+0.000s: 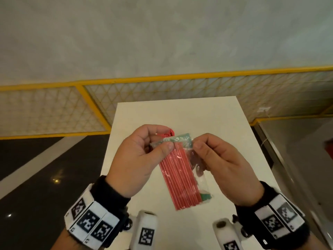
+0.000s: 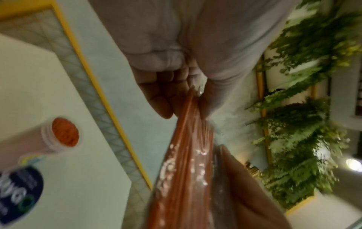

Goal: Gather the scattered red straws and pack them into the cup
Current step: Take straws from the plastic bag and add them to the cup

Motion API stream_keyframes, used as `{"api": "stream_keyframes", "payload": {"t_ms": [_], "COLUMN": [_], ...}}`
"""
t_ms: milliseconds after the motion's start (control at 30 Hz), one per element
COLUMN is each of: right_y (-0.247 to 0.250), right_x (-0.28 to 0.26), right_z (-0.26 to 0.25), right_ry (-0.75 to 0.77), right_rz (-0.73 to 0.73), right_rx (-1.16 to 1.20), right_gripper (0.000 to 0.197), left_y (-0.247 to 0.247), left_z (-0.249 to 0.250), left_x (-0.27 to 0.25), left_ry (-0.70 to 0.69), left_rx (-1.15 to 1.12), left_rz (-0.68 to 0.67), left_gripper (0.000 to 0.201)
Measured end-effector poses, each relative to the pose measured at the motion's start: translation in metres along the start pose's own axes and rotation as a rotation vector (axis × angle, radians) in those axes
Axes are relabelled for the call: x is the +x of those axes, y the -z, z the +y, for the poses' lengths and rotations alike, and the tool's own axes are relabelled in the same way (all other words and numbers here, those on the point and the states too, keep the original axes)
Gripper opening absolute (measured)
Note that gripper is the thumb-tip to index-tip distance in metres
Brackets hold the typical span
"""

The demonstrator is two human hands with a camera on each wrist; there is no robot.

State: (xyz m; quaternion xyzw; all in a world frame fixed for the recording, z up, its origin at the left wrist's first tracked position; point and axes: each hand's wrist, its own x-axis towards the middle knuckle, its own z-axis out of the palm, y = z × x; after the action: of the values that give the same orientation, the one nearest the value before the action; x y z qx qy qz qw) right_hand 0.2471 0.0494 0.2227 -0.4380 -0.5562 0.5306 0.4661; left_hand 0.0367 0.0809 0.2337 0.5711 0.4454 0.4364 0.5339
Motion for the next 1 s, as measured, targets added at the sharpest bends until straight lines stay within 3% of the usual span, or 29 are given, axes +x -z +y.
{"api": "stream_keyframes", "payload": {"t_ms": [67, 133, 200, 267, 400, 667, 800, 933, 1000], "right_y": [-0.006, -0.014, -0.021, -0.025, -0.032, -0.034, -0.027, -0.023, -0.021], "right_x": [0.004, 0.007, 0.01, 0.012, 0.013, 0.02, 0.024, 0.023, 0.025], "right_z": [-0.004, -0.006, -0.006, -0.005, -0.002, 0.0, -0.001, -0.009, -0.011], "right_ry": [0.007, 0.016, 0.04, 0.061, 0.104, 0.139, 0.042, -0.104, -0.115], "right_rz": [-0.013, -0.017, -0.008, -0.003, -0.007, 0.009, 0.002, -0.114, -0.128], "right_rx": [0.014, 0.011, -0.021, -0.061, -0.161, -0.273, -0.205, -0.213, -0.284], "right_gripper": [0.026, 0.025, 0.024, 0.021, 0.019, 0.018, 0.023, 0.036, 0.028], "left_y": [0.001, 0.0, -0.002, -0.002, -0.002, -0.002, 0.007, 0.014, 0.017], "left_z": [0.004, 0.006, 0.008, 0.007, -0.003, -0.005, 0.004, 0.014, 0.02], "left_x": [-0.005, -0.01, -0.014, -0.016, -0.021, -0.016, -0.005, 0.009, 0.018], "left_ry": [-0.045, -0.174, -0.32, -0.353, -0.238, -0.151, -0.028, 0.023, 0.043], "left_rx": [0.054, 0.271, 0.512, 0.535, 0.34, 0.22, 0.142, 0.202, 0.247], "left_rz": [0.031, 0.108, 0.159, 0.162, 0.109, 0.233, 0.165, 0.11, 0.048], "left_gripper": [0.031, 0.036, 0.031, 0.024, 0.019, 0.008, 0.007, 0.008, 0.007]}}
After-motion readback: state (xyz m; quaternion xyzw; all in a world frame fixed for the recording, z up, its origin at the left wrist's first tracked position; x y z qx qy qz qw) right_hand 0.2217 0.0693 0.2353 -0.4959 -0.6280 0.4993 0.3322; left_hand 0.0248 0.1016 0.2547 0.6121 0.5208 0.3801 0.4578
